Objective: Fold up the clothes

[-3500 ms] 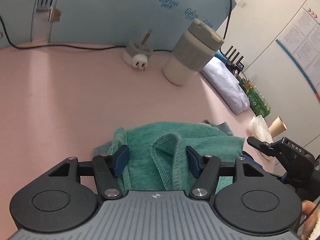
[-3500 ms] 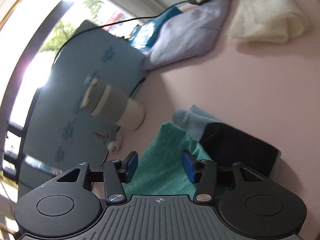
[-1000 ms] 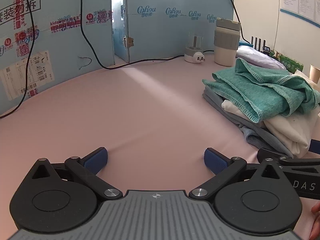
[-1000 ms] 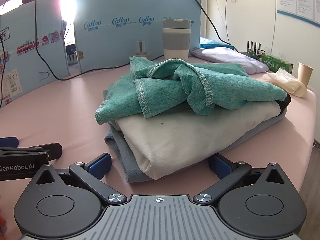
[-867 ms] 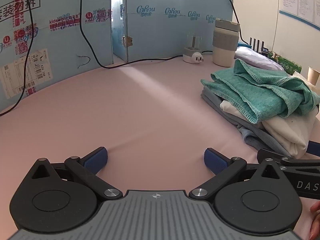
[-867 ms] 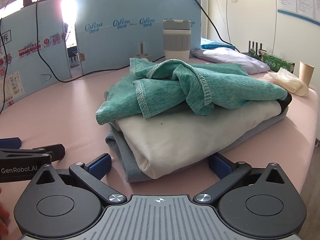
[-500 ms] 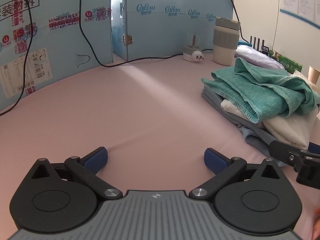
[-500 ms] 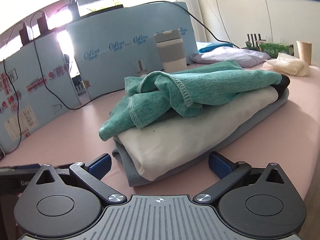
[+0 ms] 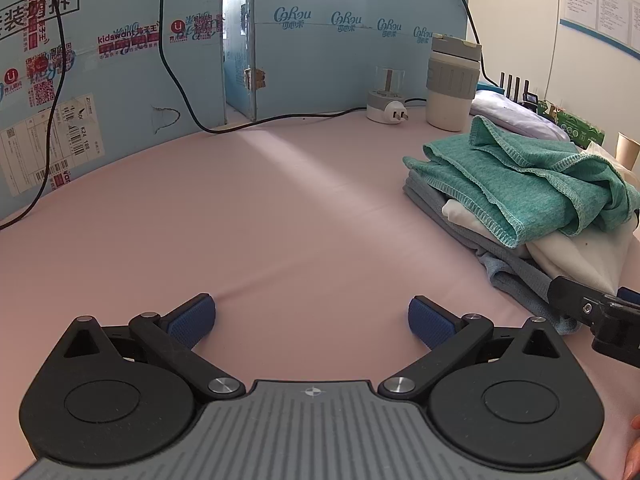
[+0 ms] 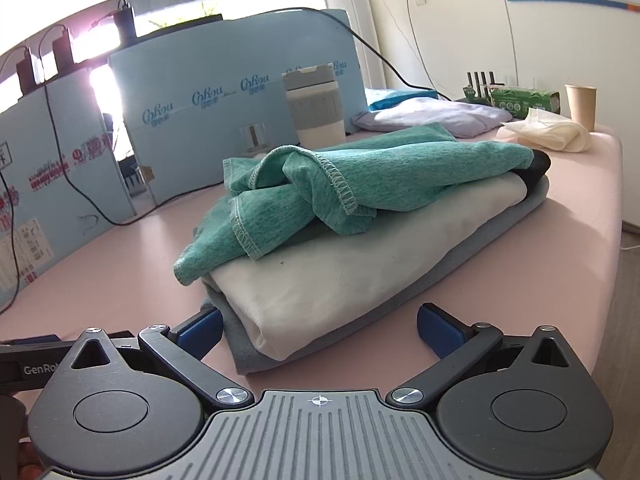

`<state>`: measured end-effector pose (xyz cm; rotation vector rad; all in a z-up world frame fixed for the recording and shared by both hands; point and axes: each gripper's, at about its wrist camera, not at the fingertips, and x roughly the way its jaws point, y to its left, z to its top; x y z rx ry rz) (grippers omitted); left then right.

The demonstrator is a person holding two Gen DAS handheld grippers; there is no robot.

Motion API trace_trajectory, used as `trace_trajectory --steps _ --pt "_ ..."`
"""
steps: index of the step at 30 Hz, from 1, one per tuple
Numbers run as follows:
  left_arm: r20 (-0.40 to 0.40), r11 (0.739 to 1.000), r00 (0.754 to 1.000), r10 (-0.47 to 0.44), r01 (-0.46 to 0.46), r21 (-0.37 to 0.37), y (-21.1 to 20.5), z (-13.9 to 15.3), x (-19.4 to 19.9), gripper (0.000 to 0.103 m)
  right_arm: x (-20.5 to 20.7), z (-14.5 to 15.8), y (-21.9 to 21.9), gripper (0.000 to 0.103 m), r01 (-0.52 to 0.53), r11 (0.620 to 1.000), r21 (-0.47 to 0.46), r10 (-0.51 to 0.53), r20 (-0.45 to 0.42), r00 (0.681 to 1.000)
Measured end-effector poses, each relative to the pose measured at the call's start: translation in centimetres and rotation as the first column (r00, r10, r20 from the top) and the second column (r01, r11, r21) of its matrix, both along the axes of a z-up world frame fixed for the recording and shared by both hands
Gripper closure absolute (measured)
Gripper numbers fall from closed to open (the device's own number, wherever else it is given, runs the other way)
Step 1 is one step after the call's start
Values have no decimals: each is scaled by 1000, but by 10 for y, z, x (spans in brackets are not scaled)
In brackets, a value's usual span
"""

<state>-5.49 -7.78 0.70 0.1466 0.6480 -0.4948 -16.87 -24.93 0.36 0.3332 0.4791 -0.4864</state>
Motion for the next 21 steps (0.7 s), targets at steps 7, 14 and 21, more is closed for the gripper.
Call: trace_trajectory --steps 7,14,21 --pt "-4 1000 1000 -3 3 -3 0 0 2 0 9 0 6 0 44 998 -52 -48 -66 997" --pt "-5 1000 1000 -4 4 1 0 1 3 0 22 1 24 0 88 982 -166 -113 -148 983" --pt "-5 1000 1000 0 0 0 1 1 3 0 30 -1 31 0 111 983 -146 -138 -187 973"
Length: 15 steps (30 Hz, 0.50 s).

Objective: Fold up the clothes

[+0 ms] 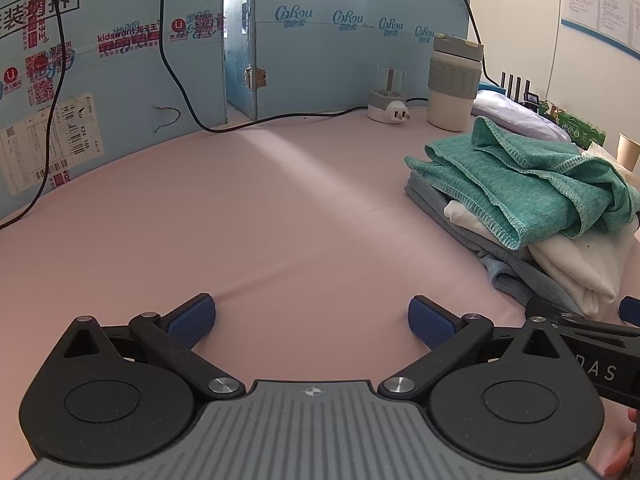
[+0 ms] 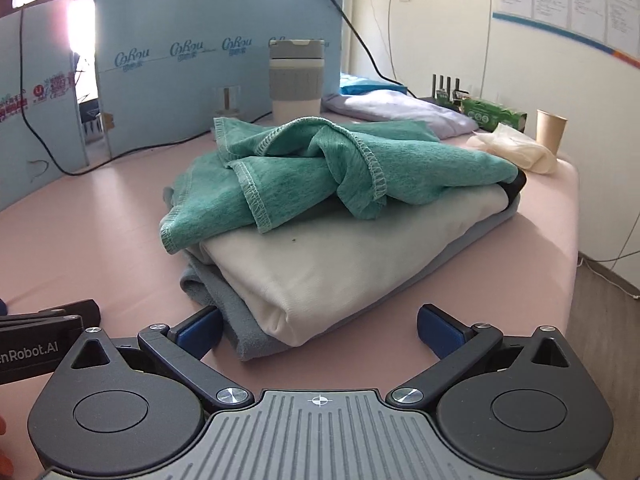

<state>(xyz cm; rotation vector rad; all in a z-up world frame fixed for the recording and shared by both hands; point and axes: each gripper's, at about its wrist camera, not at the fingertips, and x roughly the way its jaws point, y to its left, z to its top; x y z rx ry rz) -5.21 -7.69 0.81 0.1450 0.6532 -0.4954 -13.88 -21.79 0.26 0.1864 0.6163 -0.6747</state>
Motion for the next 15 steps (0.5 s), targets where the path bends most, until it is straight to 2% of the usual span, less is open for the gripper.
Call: trace_trajectory --steps 5,7,9,13,15 --pt "2 999 999 33 -33 -22 6 2 3 0 2 0 2 0 11 1000 -8 -12 -7 1000" --pt "-6 996 997 78 -79 -36 13 3 9 0 5 0 8 0 10 999 -45 -11 -23 1000" --pt "-14 996 997 81 -81 -46 16 3 13 0 10 0 16 0 8 995 -103 -13 -48 999" --pt "8 997 997 74 -74 16 7 0 11 0 16 -1 28 0 7 982 -190 -23 -83 996" --pt "5 997 997 73 -73 10 8 0 11 0 16 -1 28 0 8 981 -196 -25 -85 996"
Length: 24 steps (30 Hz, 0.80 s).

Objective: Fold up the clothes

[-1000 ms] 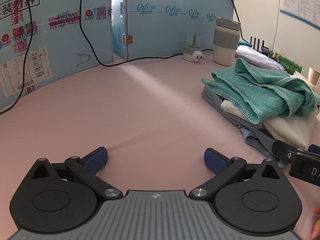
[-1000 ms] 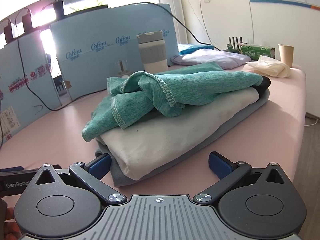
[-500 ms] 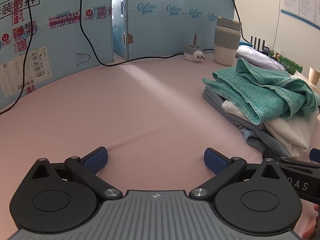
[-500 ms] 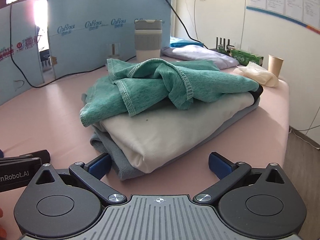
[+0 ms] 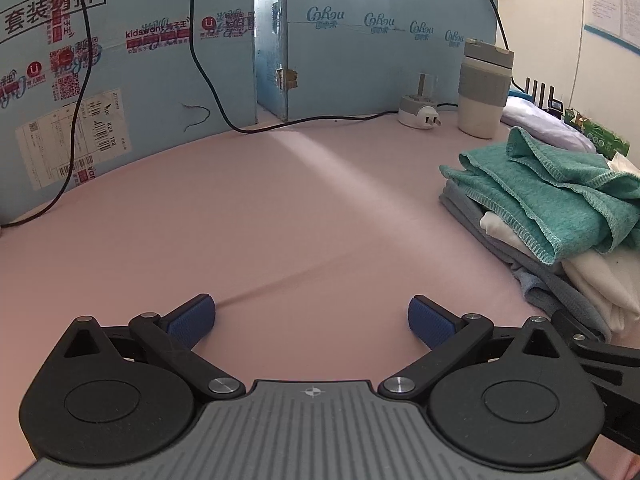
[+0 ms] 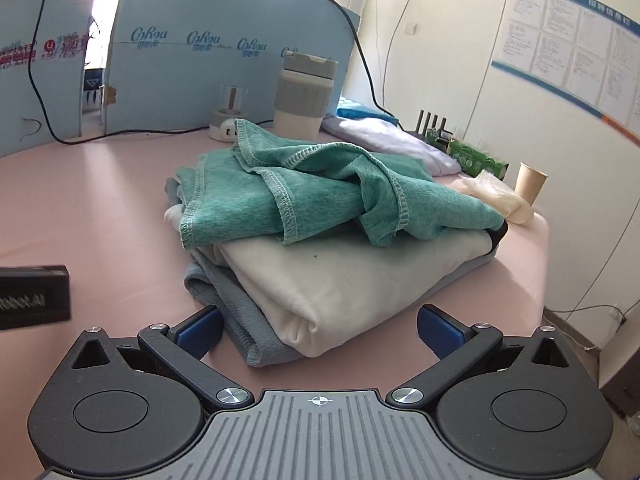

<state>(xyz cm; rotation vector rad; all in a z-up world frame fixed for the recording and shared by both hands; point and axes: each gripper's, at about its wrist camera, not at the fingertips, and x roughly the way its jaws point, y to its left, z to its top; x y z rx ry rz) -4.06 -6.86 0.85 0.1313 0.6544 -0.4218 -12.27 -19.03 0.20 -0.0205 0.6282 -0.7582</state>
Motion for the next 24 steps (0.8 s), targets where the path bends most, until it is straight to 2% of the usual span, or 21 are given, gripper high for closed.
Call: trace_trajectory --steps 9,14,24 --pt "-7 1000 1000 11 -11 -12 8 1 3 0 -9 2 -24 0 31 978 206 -45 60 997" --pt "-3 1000 1000 10 -10 6 6 1 3 0 0 3 -17 0 12 973 231 -24 47 999" --pt "4 1000 1000 13 -13 18 4 0 2 0 -2 1 -19 0 -9 968 249 -11 79 997"
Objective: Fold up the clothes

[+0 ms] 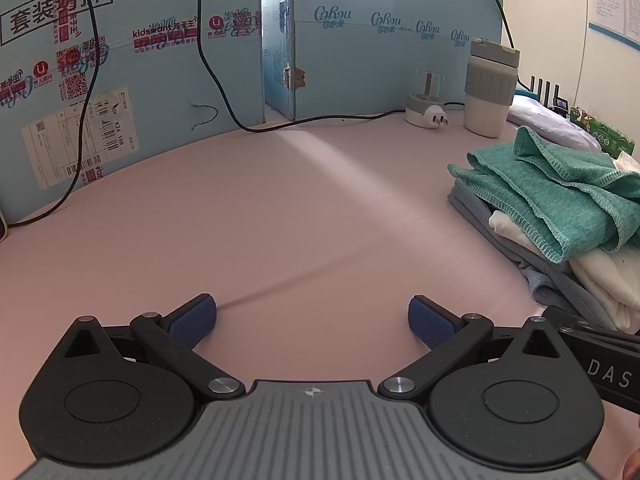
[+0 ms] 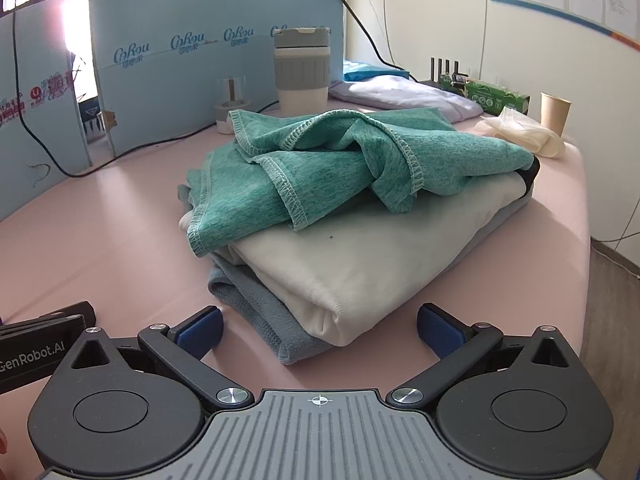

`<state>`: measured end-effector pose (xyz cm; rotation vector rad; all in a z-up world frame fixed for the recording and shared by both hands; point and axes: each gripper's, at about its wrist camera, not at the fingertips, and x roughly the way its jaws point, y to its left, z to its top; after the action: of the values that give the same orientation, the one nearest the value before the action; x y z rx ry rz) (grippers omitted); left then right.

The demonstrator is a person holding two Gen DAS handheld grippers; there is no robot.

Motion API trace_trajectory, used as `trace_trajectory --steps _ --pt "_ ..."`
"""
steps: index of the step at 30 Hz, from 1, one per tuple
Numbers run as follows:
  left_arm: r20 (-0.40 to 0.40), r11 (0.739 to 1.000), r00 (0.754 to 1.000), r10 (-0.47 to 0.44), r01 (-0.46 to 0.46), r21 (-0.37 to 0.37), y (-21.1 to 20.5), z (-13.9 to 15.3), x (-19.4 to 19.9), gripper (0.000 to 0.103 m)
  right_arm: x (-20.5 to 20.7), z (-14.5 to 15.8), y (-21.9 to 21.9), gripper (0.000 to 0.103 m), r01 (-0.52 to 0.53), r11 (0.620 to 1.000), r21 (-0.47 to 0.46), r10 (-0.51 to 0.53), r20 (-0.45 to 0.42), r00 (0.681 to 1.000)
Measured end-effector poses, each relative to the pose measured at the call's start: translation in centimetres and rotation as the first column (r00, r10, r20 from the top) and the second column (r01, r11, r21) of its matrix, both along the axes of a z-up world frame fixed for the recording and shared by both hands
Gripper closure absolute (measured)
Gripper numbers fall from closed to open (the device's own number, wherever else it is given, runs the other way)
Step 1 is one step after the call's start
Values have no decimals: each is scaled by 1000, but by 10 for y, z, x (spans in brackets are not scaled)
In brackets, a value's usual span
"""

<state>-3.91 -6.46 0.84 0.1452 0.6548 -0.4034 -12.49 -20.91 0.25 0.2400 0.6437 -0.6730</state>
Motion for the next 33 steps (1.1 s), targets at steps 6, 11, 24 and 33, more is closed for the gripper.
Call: trace_trajectory --steps 6,11,24,33 --pt "0 1000 1000 -3 3 0 0 0 1 0 0 0 0 0 -3 1000 0 3 4 1000" --pt "1 1000 1000 -2 2 1 0 0 0 0 -1 0 -1 0 -6 1000 0 6 8 1000" --pt "0 1000 1000 0 0 0 0 0 0 0 -3 0 -1 0 -8 1000 2 8 16 1000" --pt "0 1000 1000 1 -1 0 0 0 0 0 -3 0 -1 0 -10 1000 2 10 19 1000"
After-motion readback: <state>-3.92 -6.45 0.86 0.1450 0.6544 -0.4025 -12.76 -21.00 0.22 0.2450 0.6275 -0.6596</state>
